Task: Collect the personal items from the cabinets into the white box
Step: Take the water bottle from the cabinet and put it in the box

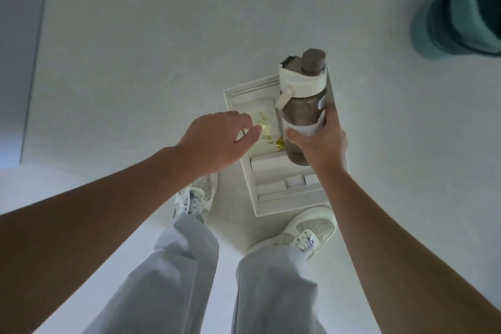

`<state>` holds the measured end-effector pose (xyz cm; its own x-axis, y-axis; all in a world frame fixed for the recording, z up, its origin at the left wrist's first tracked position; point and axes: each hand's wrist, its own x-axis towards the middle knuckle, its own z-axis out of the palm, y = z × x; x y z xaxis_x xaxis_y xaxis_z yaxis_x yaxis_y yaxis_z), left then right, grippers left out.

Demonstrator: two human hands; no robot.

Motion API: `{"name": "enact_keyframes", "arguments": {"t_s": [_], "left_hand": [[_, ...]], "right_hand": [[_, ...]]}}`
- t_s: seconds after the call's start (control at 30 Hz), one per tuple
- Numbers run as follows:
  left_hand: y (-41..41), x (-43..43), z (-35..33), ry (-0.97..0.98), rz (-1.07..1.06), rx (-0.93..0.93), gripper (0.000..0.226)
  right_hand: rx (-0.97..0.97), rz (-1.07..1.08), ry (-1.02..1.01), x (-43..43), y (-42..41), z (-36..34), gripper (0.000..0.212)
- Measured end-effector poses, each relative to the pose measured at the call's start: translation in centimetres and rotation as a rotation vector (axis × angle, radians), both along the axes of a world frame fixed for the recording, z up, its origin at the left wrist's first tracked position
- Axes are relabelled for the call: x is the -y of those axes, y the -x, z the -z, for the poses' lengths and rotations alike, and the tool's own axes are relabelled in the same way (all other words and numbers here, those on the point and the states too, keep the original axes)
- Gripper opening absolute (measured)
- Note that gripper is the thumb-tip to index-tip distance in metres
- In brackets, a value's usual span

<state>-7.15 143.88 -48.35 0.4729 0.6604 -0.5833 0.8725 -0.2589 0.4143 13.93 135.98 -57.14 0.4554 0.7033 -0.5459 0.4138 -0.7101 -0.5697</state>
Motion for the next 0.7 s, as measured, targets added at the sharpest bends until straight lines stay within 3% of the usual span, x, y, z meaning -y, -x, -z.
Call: {"name": "enact_keyframes", "arguments": {"t_s": [0.27, 0.4, 0.7], "left_hand": [[-1.2, 0.2, -0.3, 0.011, -0.013, 0.005, 0.048], [-1.7, 0.1, -1.5, 0.007, -0.013, -0.007, 0.049], [-3.1, -2.8, -11.1, -0.173, 0.169, -0.009, 0.051]], "right_hand": [[-0.094, -0.008, 0.061, 0.3, -0.6, 0.7, 0.082], [-0.075, -0.034, 0.082, 1.0, -0.7, -0.5, 0.073], [-0.096, -0.056, -0.044, -0.4, -0.8, -13.0, 0.058]]}}
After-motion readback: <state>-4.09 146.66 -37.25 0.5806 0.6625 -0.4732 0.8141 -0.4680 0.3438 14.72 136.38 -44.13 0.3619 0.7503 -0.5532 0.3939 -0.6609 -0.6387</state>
